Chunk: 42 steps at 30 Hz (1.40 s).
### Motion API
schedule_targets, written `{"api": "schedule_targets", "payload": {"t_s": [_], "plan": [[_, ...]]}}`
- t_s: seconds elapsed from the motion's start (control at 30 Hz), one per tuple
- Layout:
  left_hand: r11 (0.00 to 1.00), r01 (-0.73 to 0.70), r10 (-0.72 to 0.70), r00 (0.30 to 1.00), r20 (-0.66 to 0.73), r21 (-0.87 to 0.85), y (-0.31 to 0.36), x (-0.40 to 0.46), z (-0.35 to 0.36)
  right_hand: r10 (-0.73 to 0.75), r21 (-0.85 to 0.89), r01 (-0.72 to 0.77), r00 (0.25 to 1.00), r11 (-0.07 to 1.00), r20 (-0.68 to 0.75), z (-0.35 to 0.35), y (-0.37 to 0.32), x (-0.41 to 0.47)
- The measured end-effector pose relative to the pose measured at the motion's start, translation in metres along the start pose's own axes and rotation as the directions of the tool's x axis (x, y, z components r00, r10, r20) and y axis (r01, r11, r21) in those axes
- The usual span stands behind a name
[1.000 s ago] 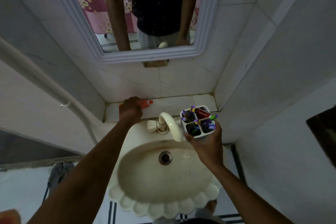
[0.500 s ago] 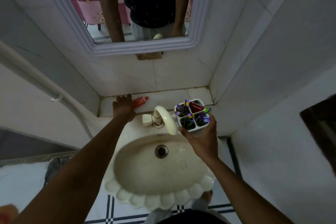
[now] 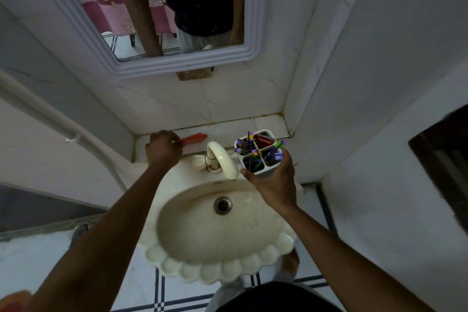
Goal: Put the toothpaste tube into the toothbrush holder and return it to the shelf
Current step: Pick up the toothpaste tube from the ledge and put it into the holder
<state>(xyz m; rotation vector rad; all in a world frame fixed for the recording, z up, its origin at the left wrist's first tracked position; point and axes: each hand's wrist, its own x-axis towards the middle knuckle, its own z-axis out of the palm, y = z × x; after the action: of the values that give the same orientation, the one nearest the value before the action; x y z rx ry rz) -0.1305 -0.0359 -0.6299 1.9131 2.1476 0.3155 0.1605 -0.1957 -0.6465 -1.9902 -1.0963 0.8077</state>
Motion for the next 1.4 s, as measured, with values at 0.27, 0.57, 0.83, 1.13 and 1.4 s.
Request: {"api": "schedule_targets", "payload": {"t_s": [0.27,0.57,0.83,1.13,1.4], "plan": [[0.763,-0.144,0.132,0.989,-0.067,-0.630,0.070,-0.079,-0.091,-0.019,0.017,0.019,1.000,1.000,0.012,0.000,0.000,0.002],[0.913,-0.362,0.361,0.932,-0.041,-0.189,0.121,-0.131,-0.081,-0.061,-0.004,0.061,0.998,0.998,0.001,0.001,0.006,0.004],[0.845,-0.521,0.527,0.849,-0.028,0.117,0.145,-0.131,-0.043,-0.076,-0.027,0.076,0.997,0.997,0.000,-0.002,0.005,0.007],[0.892,-0.450,0.444,0.890,0.102,0.039,0.158,-0.132,-0.021,-0.067,-0.033,0.066,0.998,0.997,-0.004,-0.002,0.009,0.007],[0.911,-0.400,0.409,0.909,0.085,-0.100,0.148,-0.121,-0.015,-0.077,-0.018,0.077,0.997,0.997,0.020,0.005,0.011,0.008]]}}
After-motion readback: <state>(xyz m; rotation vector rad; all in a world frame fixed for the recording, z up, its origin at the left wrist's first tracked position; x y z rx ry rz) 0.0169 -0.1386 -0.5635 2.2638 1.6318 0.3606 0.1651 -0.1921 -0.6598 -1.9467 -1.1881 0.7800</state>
